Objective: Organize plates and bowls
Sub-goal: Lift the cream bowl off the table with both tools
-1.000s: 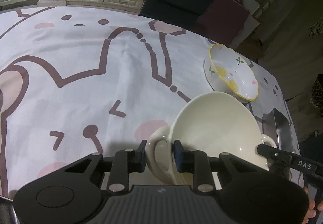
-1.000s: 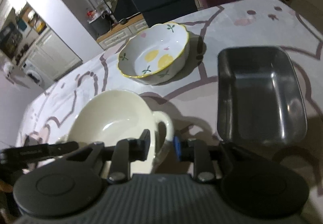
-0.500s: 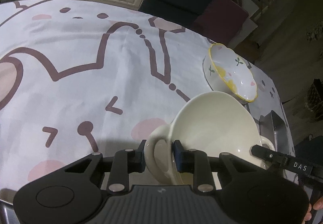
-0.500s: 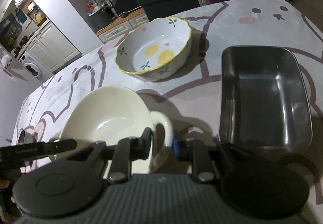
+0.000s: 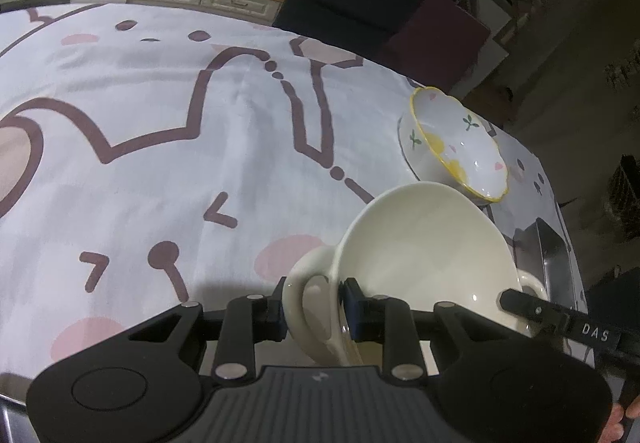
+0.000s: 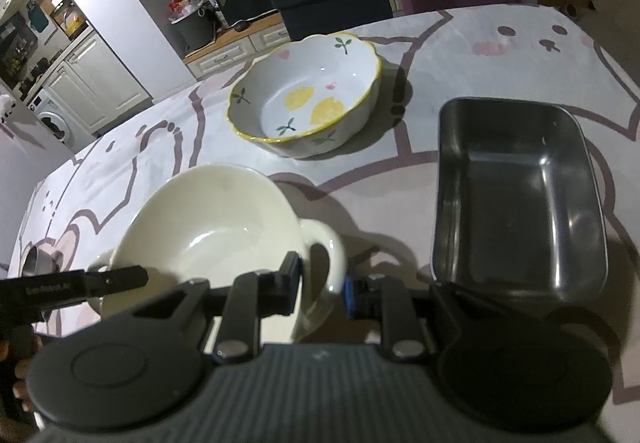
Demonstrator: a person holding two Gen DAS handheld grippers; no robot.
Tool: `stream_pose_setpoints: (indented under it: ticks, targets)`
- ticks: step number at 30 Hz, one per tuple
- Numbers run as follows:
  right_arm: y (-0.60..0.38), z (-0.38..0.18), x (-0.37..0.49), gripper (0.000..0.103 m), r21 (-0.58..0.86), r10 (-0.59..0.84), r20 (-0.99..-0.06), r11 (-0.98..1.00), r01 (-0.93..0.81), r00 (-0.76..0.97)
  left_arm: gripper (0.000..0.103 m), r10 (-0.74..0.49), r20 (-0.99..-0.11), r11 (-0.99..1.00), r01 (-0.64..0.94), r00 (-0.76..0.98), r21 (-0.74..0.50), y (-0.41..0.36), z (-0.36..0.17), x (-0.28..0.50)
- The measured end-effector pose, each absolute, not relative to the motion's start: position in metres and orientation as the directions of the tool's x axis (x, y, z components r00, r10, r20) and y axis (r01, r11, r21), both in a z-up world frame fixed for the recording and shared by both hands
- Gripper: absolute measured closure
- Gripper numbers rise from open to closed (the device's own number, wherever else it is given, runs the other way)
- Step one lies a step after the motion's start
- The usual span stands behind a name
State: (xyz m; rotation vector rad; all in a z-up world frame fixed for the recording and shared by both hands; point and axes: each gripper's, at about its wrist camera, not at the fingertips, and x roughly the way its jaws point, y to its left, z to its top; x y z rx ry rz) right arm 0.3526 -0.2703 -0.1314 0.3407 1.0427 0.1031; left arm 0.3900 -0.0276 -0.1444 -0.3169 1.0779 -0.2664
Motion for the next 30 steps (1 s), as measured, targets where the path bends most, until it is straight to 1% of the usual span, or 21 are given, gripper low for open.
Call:
stream_pose_setpoints:
  ticks: [11,21,30]
  targets:
    - [-0.273,-0.126,0.349,0.077,0.287,0.206,-0.828,0.955,0.079,0.522,0.075,-0.365,-0.814,0.926,0.084,0.453,-0.369,-0.036,-0.141,0.387]
    - [-0.273,-0.119,0.342,0.077,0.291,0.209,-0.818,0.954,0.074,0.537,0.075,-0.365,-0.806,0.926,0.09,0.466,-0.368,-0.036,-0.132,0.382]
    - [-0.282,-0.108,0.334,0.077,0.3,0.209,-0.8,0.951,0.073,0.563,0.075,-0.372,-0.787,0.923,0.107,0.493,-0.369,-0.039,-0.113,0.371]
